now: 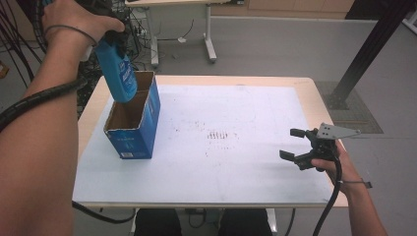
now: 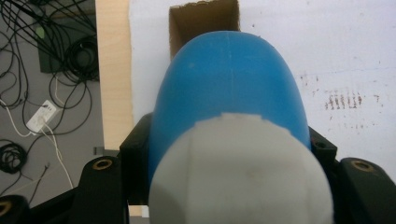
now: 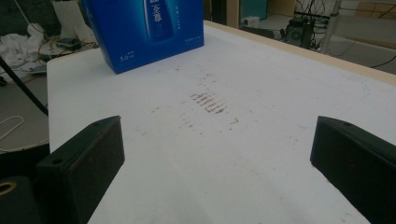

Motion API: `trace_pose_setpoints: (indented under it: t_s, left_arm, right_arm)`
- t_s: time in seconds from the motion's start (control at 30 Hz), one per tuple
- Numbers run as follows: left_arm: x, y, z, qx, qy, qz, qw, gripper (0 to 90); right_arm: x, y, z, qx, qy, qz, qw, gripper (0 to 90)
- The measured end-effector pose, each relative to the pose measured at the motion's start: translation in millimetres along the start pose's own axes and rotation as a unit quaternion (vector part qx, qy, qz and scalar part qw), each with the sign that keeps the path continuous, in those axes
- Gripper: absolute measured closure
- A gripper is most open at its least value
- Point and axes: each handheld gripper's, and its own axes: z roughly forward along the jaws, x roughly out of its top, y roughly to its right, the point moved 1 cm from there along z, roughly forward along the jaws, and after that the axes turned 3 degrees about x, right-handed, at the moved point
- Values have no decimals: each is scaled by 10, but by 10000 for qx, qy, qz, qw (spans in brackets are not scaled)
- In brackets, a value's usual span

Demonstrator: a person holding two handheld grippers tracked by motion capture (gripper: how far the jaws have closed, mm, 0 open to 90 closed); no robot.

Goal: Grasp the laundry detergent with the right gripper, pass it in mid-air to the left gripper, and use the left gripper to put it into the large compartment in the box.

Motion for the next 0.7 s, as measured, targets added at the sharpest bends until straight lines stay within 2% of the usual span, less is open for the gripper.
trace_pose_setpoints:
  t_s: [0.7]
  left_arm:
    - [6,79,253,24,-79,-15,10000,381]
  right_arm:
    - [-45,-2,-30,-35,23,26,10000,28]
